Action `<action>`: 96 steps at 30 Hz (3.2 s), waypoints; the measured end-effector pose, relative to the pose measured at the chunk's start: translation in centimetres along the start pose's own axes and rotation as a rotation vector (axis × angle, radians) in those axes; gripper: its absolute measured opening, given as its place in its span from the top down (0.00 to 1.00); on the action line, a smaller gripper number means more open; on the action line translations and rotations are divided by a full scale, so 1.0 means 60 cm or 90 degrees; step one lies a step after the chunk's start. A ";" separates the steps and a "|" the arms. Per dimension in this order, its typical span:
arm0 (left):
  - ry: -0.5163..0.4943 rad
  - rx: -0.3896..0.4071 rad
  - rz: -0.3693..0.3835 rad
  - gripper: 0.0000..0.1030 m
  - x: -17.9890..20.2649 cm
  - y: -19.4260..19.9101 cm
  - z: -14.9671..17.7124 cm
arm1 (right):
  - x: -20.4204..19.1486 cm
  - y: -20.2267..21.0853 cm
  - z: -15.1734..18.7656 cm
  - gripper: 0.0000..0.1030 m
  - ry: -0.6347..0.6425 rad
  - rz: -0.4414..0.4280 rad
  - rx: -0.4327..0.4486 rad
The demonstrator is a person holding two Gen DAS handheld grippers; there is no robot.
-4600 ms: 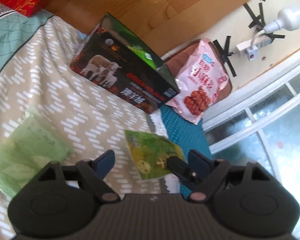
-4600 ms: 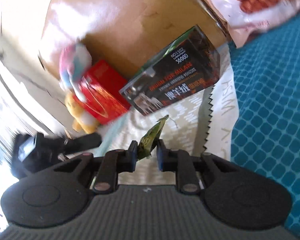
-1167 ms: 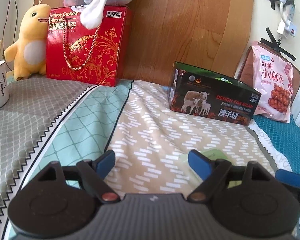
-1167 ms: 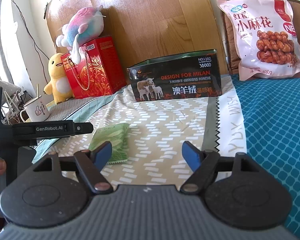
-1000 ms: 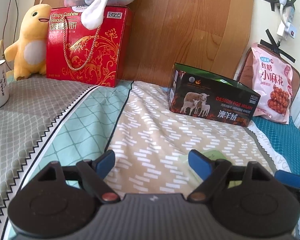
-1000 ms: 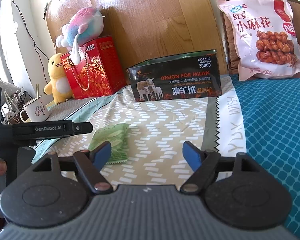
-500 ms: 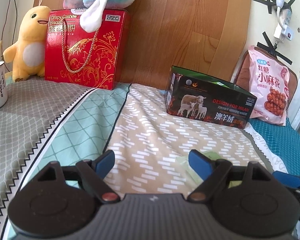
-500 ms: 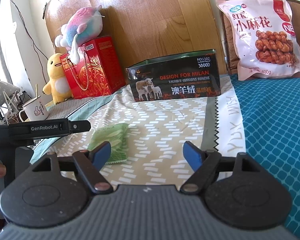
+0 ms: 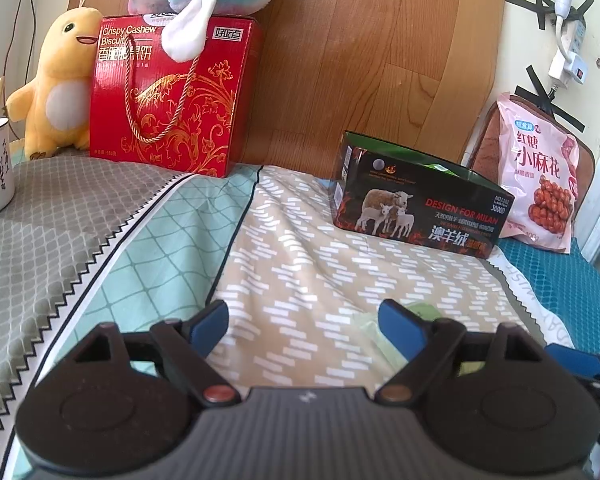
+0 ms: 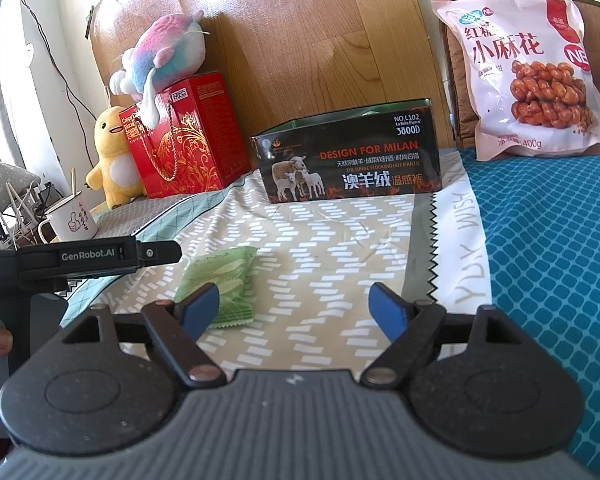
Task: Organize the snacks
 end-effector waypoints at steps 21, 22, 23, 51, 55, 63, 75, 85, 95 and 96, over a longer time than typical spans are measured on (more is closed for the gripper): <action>0.000 0.004 -0.001 0.12 0.001 0.002 -0.002 | 0.000 0.000 0.000 0.18 0.000 0.000 0.000; 0.001 0.004 -0.001 0.11 0.001 0.002 -0.002 | 0.000 0.000 0.000 0.18 0.000 0.000 0.000; 0.002 0.004 0.000 0.11 0.000 0.002 -0.002 | 0.001 0.000 0.000 0.18 0.000 0.000 0.000; 0.012 0.002 0.023 0.10 0.003 0.003 -0.003 | -0.045 -0.016 0.017 0.17 0.066 -0.046 -0.047; 0.019 0.001 0.026 0.10 0.001 0.003 -0.003 | -0.082 -0.041 0.022 0.17 0.079 -0.081 -0.077; 0.019 0.000 0.030 0.11 0.002 0.004 -0.003 | -0.094 -0.060 0.022 0.33 0.158 -0.062 -0.098; 0.032 -0.052 0.151 0.11 0.058 -0.004 -0.007 | 0.037 0.015 -0.014 0.28 0.111 0.078 -0.041; 0.010 -0.146 0.231 0.47 0.143 -0.048 0.018 | -0.017 -0.035 0.008 0.54 0.172 0.001 -0.086; -0.008 -0.034 0.282 0.53 0.188 -0.056 -0.134 | -0.030 -0.062 -0.107 0.72 0.190 0.002 0.039; -0.015 -0.016 0.278 0.52 0.193 -0.067 -0.155 | -0.029 -0.071 -0.125 0.72 0.198 0.003 0.052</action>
Point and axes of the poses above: each gripper's, at about its wrist camera, not at the fingertips, and y roughly against the way its jaws point, x to its right, z to its underside, the point moved 8 cm from there along -y, roughly the way its jaws point, and after that the axes turned 10 degrees about x, right-handed, at the moved point
